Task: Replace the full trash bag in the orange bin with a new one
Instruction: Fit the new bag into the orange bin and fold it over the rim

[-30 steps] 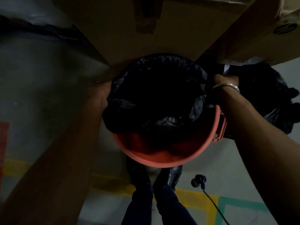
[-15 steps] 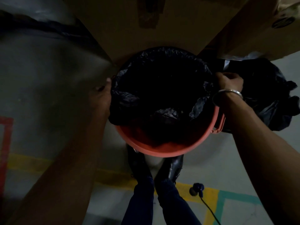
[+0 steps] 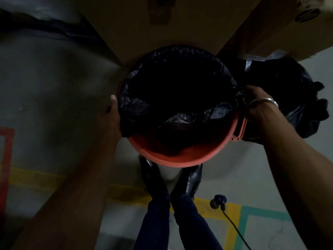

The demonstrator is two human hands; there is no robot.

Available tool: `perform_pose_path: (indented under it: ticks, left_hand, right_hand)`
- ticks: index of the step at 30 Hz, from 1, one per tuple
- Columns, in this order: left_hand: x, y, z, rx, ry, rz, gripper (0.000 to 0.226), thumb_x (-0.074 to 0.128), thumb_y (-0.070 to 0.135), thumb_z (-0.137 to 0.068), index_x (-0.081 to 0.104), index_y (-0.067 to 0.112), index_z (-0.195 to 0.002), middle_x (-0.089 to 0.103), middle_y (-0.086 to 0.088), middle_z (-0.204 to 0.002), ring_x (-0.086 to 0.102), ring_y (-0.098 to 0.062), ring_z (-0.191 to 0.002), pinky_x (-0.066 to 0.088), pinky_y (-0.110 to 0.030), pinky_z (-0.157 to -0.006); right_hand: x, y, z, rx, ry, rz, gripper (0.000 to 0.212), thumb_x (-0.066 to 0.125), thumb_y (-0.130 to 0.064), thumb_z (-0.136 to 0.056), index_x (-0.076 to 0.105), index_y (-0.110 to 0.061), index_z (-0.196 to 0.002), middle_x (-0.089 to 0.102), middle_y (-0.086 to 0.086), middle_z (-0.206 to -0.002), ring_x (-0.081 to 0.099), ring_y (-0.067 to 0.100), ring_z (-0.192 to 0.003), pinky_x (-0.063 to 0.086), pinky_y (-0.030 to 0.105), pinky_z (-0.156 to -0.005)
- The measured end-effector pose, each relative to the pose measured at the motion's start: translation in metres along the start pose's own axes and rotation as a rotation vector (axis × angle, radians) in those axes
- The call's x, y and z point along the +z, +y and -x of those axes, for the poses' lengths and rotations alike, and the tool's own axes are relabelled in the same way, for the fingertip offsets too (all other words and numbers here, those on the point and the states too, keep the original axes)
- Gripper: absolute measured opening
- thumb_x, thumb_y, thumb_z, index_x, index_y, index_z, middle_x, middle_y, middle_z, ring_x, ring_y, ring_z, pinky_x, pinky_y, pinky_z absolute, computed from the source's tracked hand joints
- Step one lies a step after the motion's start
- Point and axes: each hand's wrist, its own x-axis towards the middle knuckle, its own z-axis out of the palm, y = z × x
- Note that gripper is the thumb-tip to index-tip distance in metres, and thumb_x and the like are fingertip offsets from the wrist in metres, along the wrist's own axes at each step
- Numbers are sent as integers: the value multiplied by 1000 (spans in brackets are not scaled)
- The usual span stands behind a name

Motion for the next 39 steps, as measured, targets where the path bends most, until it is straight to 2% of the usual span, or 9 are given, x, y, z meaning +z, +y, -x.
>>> perform_pose_path:
  ticks: [4,8,13,17,21,26,28,32,39]
  left_hand:
    - [-7,-6,19,31,26,-9,74,50,91,-63,70,40,-114,70,14,-118,65,-3,-107,54,-33,-94]
    - [-9,-16,35,129,76,-7,70,63,59,-84,56,13,-137,56,-6,-141,53,-19,-129,41,-39,-111]
    - [-11,-26,60,-56,61,102,51,62,49,-90,63,10,-124,67,-8,-122,66,-23,-109,53,-44,-98]
    - [-16,-30,64,-245,36,161,46,57,47,-94,60,8,-119,63,-4,-109,58,-12,-74,49,-28,-57]
    - [-24,-31,58,-334,-31,180,47,50,50,-97,59,13,-125,65,-5,-120,63,-21,-100,53,-33,-68]
    - [-29,-35,51,-369,-125,185,52,45,46,-99,49,14,-139,64,1,-120,59,-4,-80,50,-21,-63]
    - [-29,-35,55,-360,-153,203,59,45,53,-98,51,12,-139,66,4,-96,60,-4,-78,46,-19,-54]
    - [-29,-35,72,-346,-166,223,59,53,71,-83,67,25,-116,70,0,-117,64,-18,-109,51,-30,-74]
    - [-34,-49,91,-429,-198,401,5,62,30,-93,65,27,-90,69,8,-91,62,-12,-87,44,-29,-69]
  right_hand:
    - [2,4,-3,-185,110,-67,24,60,-7,-74,50,-15,-54,44,-4,-34,43,10,-29,37,18,-40]
    - [0,14,-10,-443,241,248,17,67,-15,-68,72,-15,-84,67,0,-74,63,14,-68,53,26,-69]
    - [-12,34,-12,-449,357,316,21,73,-37,-61,69,-22,-76,69,-3,-78,68,16,-79,57,28,-81]
    - [-17,51,-7,-395,394,275,16,73,-34,-64,68,-19,-66,67,-3,-69,65,16,-67,57,28,-74]
    - [-25,61,-13,-324,407,203,20,73,-26,-75,73,-12,-90,70,8,-86,67,22,-77,56,31,-79]
    - [-38,69,-21,-219,258,178,32,63,-25,-88,64,-9,-115,65,12,-120,57,15,-89,51,30,-82]
    - [-35,73,-18,-222,270,114,23,66,-25,-87,67,-8,-103,68,15,-110,63,18,-88,54,32,-82]
    - [-27,85,-10,-321,272,-7,22,73,-22,-82,65,-5,-93,65,17,-92,63,25,-79,57,38,-75]
    - [-35,103,3,-249,165,-136,19,71,-16,-84,55,-14,-73,61,8,-72,62,19,-63,57,28,-54]
